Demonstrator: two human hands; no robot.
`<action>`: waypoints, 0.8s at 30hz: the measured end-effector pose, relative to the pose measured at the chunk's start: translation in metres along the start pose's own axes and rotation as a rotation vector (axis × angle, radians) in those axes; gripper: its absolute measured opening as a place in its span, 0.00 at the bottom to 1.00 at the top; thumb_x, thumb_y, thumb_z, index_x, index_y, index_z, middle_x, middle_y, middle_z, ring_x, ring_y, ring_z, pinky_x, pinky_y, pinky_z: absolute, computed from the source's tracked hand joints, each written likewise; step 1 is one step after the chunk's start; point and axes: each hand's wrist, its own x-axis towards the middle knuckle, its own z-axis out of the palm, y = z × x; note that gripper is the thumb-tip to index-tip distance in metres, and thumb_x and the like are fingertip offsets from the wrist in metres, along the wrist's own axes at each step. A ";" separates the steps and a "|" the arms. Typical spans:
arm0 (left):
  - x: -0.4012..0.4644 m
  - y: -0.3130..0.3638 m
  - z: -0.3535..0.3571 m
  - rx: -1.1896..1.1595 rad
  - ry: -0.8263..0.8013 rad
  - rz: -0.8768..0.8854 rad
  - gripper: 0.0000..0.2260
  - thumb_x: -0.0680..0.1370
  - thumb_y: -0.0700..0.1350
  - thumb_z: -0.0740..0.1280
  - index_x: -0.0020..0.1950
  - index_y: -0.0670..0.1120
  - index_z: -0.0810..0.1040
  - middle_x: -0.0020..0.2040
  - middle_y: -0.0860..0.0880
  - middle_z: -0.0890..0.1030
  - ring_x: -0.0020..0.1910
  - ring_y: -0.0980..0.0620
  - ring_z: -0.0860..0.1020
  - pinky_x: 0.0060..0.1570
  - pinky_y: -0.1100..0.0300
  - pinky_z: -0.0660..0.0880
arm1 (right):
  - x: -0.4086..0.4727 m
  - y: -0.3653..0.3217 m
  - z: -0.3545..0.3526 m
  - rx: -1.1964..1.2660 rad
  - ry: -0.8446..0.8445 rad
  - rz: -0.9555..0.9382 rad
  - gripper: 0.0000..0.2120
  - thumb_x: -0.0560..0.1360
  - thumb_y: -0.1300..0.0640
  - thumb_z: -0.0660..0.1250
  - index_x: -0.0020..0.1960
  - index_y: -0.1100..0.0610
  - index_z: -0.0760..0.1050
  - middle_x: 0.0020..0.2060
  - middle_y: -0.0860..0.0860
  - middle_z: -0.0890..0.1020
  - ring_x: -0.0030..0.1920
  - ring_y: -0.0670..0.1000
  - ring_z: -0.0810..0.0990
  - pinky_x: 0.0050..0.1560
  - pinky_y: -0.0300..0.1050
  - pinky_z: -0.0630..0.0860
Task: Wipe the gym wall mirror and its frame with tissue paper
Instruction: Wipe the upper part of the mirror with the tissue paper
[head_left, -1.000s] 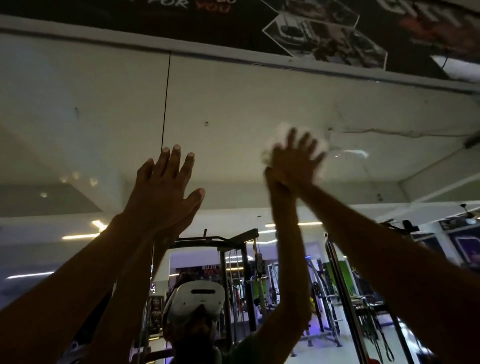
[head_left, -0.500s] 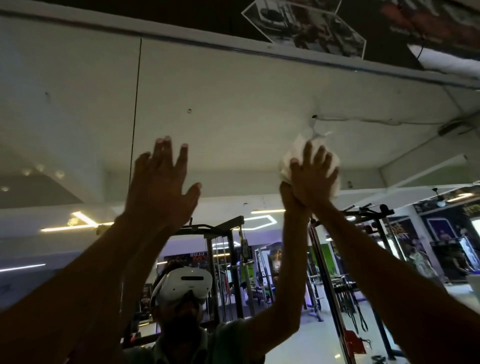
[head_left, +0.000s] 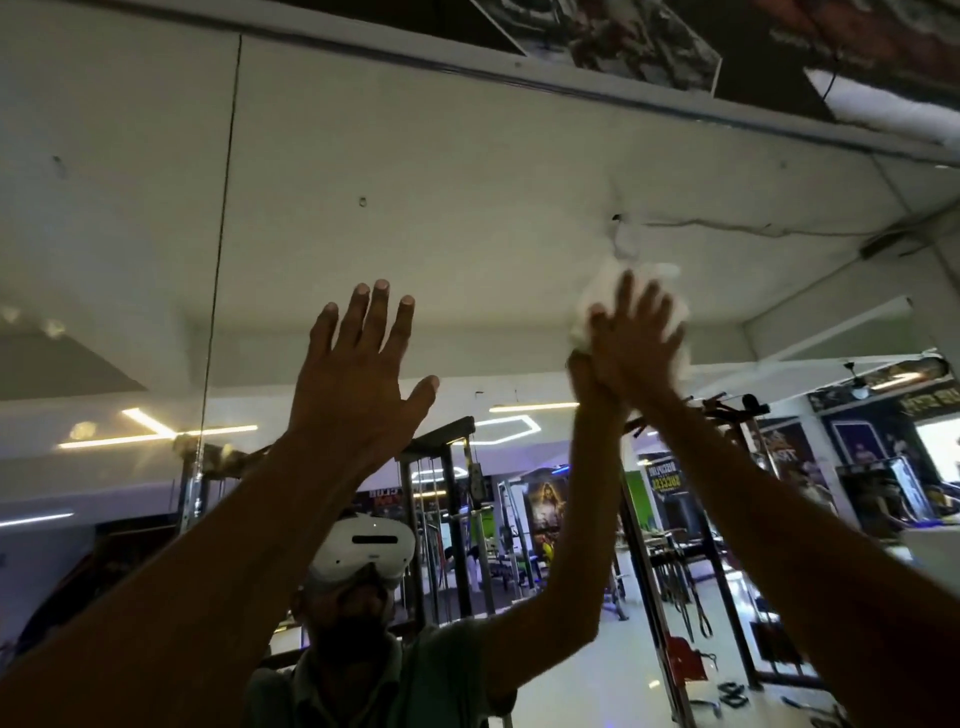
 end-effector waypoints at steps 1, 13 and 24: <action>0.000 0.001 0.000 0.005 -0.004 -0.007 0.38 0.80 0.67 0.42 0.85 0.48 0.43 0.85 0.43 0.43 0.84 0.44 0.43 0.81 0.42 0.46 | -0.023 -0.014 0.008 -0.022 -0.005 -0.112 0.38 0.80 0.35 0.36 0.86 0.51 0.44 0.84 0.60 0.47 0.84 0.63 0.46 0.81 0.68 0.44; 0.000 -0.004 -0.015 0.012 -0.044 0.039 0.41 0.77 0.67 0.42 0.85 0.46 0.50 0.85 0.40 0.50 0.84 0.41 0.49 0.79 0.42 0.49 | 0.036 0.015 -0.002 0.049 -0.037 0.075 0.33 0.86 0.40 0.46 0.86 0.52 0.45 0.84 0.62 0.49 0.84 0.65 0.47 0.80 0.70 0.47; -0.005 -0.014 -0.022 -0.009 -0.066 0.084 0.41 0.77 0.69 0.42 0.85 0.48 0.50 0.84 0.42 0.49 0.84 0.43 0.48 0.80 0.43 0.48 | -0.066 0.074 0.000 -0.050 -0.021 -0.522 0.33 0.85 0.36 0.36 0.84 0.53 0.49 0.83 0.60 0.50 0.83 0.64 0.52 0.78 0.71 0.55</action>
